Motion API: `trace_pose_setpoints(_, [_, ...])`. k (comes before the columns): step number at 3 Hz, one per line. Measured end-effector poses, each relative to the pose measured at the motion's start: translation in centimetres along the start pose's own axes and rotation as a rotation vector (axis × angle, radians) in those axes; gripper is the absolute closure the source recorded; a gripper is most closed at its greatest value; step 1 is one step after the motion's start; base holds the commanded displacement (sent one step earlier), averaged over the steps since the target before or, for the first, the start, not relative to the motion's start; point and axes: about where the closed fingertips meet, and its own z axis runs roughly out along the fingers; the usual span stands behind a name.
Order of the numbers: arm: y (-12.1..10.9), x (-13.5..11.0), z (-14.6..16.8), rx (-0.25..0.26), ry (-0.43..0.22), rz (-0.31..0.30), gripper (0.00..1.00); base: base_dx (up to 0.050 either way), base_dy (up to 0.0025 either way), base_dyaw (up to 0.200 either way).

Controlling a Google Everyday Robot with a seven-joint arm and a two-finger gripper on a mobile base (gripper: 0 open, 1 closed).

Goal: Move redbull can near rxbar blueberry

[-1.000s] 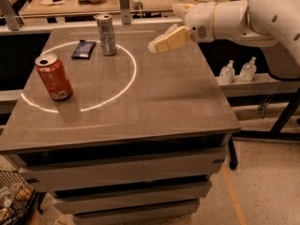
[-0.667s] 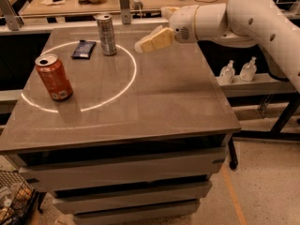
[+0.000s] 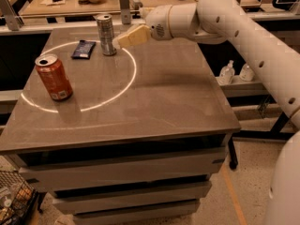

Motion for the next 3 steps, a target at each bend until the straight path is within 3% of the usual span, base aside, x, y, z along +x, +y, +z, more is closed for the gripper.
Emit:
trace_pose_setpoints(1, [-0.02,-0.41,2.75,-0.036,-0.029,0.008,0.0,0.0,0.0,0.0])
trace_pose_setpoints(3, [-0.2,-0.28,3.09,-0.011,-0.034,0.015,0.0,0.0,0.0,0.0])
